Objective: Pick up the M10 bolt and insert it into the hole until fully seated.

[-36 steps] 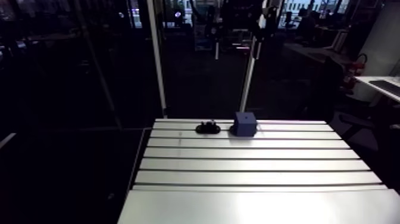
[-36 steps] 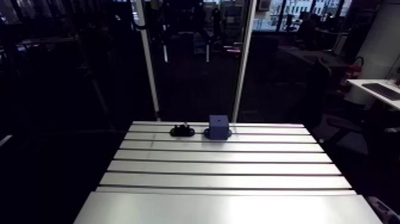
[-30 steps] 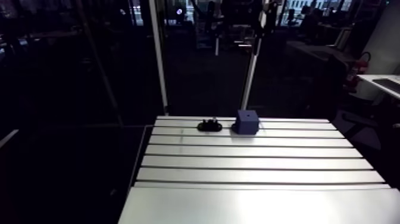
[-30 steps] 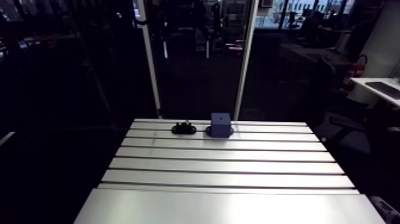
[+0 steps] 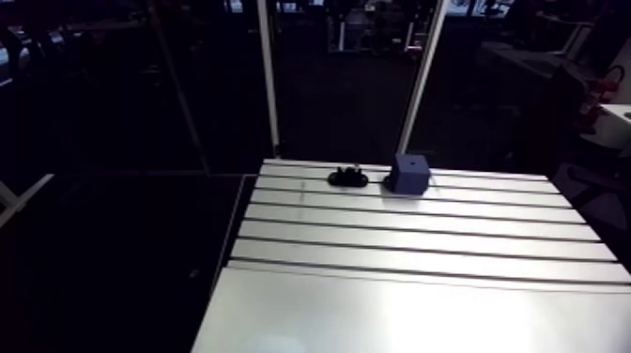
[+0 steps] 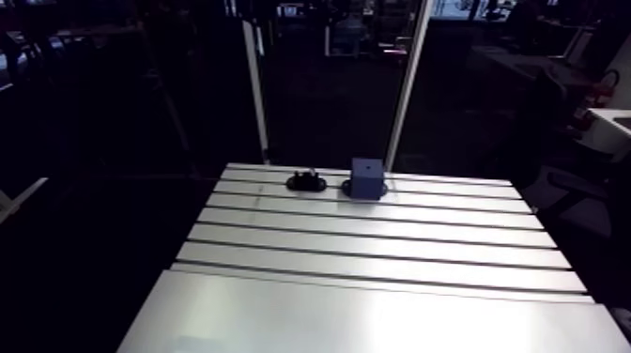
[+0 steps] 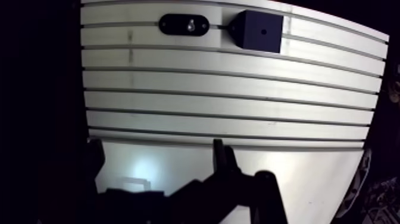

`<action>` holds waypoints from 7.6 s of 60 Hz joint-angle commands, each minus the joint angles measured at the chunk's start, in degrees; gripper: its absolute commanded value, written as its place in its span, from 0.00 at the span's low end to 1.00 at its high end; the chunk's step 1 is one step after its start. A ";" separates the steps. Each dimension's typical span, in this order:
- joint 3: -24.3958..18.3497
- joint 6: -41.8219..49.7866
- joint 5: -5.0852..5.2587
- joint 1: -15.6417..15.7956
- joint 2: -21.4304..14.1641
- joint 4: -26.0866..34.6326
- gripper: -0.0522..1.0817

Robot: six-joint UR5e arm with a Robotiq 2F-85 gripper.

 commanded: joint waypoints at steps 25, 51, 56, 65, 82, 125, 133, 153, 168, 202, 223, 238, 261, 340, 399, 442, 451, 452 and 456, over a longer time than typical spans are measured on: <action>8.22 0.43 -0.96 1.02 5.77 -21.14 0.05; 13.26 0.52 -1.06 -0.02 9.77 -33.06 0.05; 14.46 0.52 -0.91 -0.36 9.86 -34.60 0.05; 17.83 0.53 -0.65 -0.78 9.79 -40.60 0.06; 20.05 0.43 -0.18 -1.62 10.22 -43.91 0.07; 20.69 0.33 -0.09 -1.53 15.14 -46.55 0.52; 20.69 0.34 -0.09 -1.60 15.73 -46.55 0.52; 20.62 0.25 -0.28 -1.53 16.89 -46.88 0.54; 20.61 0.08 -0.27 -1.53 17.86 -47.08 0.54; 20.61 0.25 -0.27 -1.53 18.05 -47.08 0.56; 20.52 0.25 -0.27 -1.62 18.05 -47.08 0.69; 20.61 0.25 -0.18 -1.62 18.05 -47.07 0.74; 20.00 0.17 -0.24 -1.62 17.37 -46.99 0.81; -3.03 0.61 0.74 -7.00 11.54 -7.01 0.98; -4.71 -1.61 0.44 -13.05 18.01 -6.40 0.99; -3.31 -1.17 0.17 -13.13 20.51 -7.43 0.99; -3.12 -1.07 0.08 -13.21 20.51 -7.59 0.99; -3.05 -1.07 0.08 -13.22 20.51 -7.60 0.99; -3.04 -1.07 0.01 -13.22 20.82 -7.60 0.99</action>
